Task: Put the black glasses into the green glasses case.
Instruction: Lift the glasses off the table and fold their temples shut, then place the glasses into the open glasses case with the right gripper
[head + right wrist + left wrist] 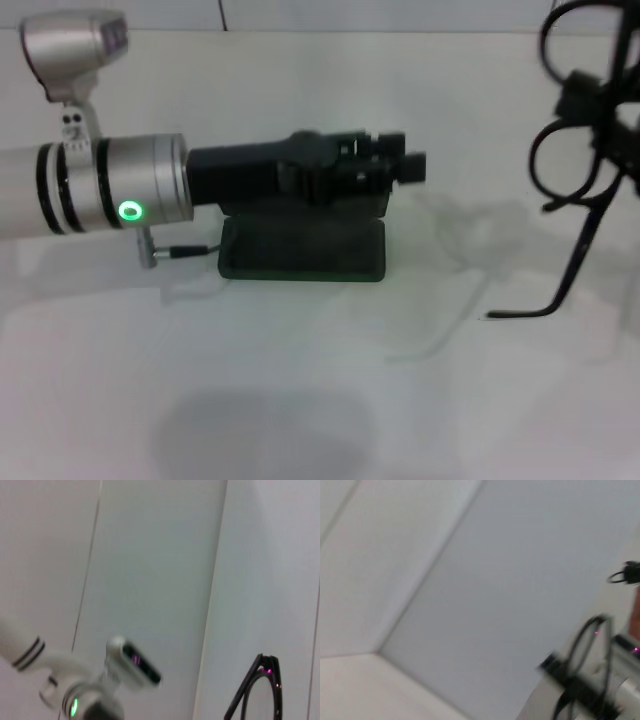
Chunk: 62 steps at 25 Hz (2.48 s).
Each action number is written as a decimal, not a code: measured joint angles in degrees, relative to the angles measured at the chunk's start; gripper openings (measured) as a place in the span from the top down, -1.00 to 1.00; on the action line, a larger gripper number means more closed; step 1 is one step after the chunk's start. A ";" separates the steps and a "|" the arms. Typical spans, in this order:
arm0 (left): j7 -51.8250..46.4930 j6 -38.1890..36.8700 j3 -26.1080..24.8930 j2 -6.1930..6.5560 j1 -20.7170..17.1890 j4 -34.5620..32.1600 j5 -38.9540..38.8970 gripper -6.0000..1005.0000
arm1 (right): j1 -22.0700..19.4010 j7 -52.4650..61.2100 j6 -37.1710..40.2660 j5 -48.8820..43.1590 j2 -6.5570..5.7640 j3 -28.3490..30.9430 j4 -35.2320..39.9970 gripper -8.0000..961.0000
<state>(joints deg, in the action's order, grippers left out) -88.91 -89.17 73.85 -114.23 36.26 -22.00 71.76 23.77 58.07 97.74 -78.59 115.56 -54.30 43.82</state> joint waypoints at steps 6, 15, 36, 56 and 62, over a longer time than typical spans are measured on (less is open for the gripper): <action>-0.14 -0.54 0.18 -2.24 2.25 -0.72 9.52 -0.30 | 1.26 2.26 0.62 4.64 0.30 1.31 -1.52 0.76; 1.26 -7.31 0.01 -5.40 5.93 -1.91 12.01 -0.30 | 8.49 1.71 -15.08 5.21 0.54 -8.46 -9.97 0.76; 2.22 -7.05 -0.38 -4.06 4.12 -2.17 8.56 -0.30 | 8.42 0.72 -15.58 -0.42 -0.13 -19.12 -10.11 0.75; 2.04 -7.22 -1.83 -2.59 3.56 -2.17 8.36 -0.30 | 7.03 0.73 -15.95 -2.20 -0.28 -16.45 -9.64 0.75; 3.72 -7.11 -11.30 -1.67 -0.18 -2.17 8.28 -0.30 | 6.25 0.73 -17.35 -2.19 -0.04 -15.74 -9.62 0.75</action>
<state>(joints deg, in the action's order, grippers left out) -85.19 -96.28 62.56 -115.90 36.08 -24.17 80.04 30.02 58.79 80.39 -80.78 115.52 -70.04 34.20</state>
